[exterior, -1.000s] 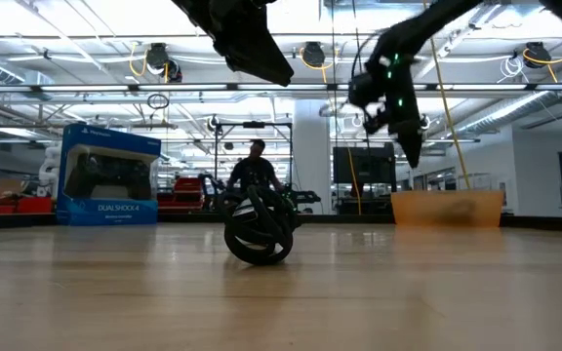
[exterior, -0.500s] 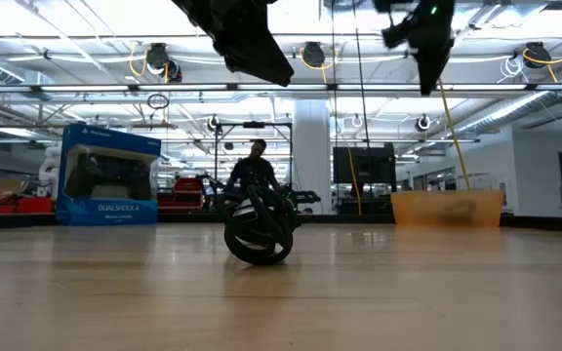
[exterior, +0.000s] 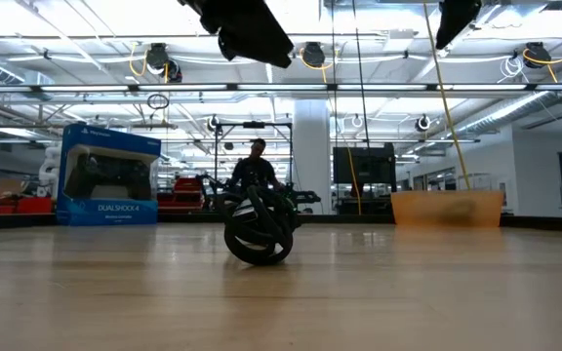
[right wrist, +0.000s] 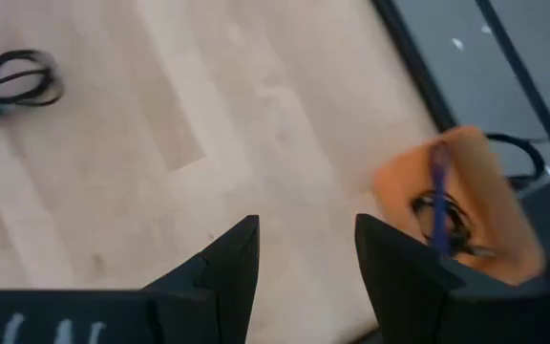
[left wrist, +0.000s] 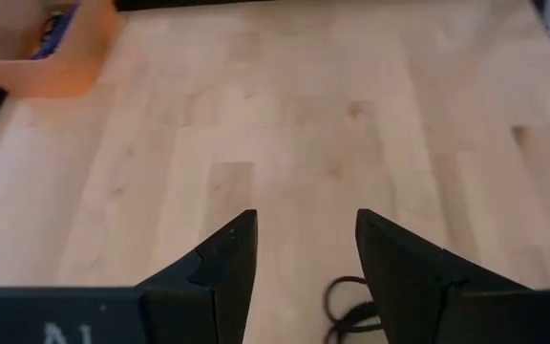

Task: Pick and place USB-C Cables
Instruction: Put the black charger cable into the orange bin

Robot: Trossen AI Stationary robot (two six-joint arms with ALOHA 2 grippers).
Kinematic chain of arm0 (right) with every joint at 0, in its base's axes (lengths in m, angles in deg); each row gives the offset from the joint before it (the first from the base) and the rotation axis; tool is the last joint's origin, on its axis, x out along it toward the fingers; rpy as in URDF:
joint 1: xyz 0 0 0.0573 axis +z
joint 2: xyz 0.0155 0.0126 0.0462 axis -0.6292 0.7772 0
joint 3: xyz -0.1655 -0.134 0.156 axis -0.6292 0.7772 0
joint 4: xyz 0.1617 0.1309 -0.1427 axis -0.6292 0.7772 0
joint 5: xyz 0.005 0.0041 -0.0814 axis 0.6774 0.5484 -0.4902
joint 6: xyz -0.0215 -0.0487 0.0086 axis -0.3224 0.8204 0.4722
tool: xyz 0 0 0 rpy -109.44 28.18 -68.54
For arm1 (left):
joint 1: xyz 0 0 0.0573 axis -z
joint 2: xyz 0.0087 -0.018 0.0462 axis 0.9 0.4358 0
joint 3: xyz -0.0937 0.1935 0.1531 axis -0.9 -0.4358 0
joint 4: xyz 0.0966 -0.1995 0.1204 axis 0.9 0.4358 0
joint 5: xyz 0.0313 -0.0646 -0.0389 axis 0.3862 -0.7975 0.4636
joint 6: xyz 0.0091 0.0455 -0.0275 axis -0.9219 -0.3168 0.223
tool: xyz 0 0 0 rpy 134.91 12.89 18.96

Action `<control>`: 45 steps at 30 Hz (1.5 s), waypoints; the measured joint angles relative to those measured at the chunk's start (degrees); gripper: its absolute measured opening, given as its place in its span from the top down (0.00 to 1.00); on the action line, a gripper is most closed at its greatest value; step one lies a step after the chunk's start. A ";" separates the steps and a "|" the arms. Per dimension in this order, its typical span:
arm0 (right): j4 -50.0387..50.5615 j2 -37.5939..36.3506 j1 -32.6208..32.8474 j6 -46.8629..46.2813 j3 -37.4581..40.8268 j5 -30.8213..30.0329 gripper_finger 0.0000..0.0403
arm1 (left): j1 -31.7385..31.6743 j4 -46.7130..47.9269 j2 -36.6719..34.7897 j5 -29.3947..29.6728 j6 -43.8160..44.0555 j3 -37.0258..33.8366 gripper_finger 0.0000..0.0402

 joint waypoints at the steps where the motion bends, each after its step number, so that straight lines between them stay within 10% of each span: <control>1: -0.64 -0.55 1.42 -0.63 1.16 0.16 0.59 | 0.68 0.00 0.00 0.00 0.22 0.00 0.55; 32: -63.12 -4.26 24.02 -5.29 42.37 4.15 0.59 | 11.66 12.75 -0.80 11.95 7.79 0.00 0.55; 45: -73.35 -5.93 27.56 1.81 43.66 -2.03 0.59 | 14.27 19.21 -15.39 24.50 14.66 0.00 0.55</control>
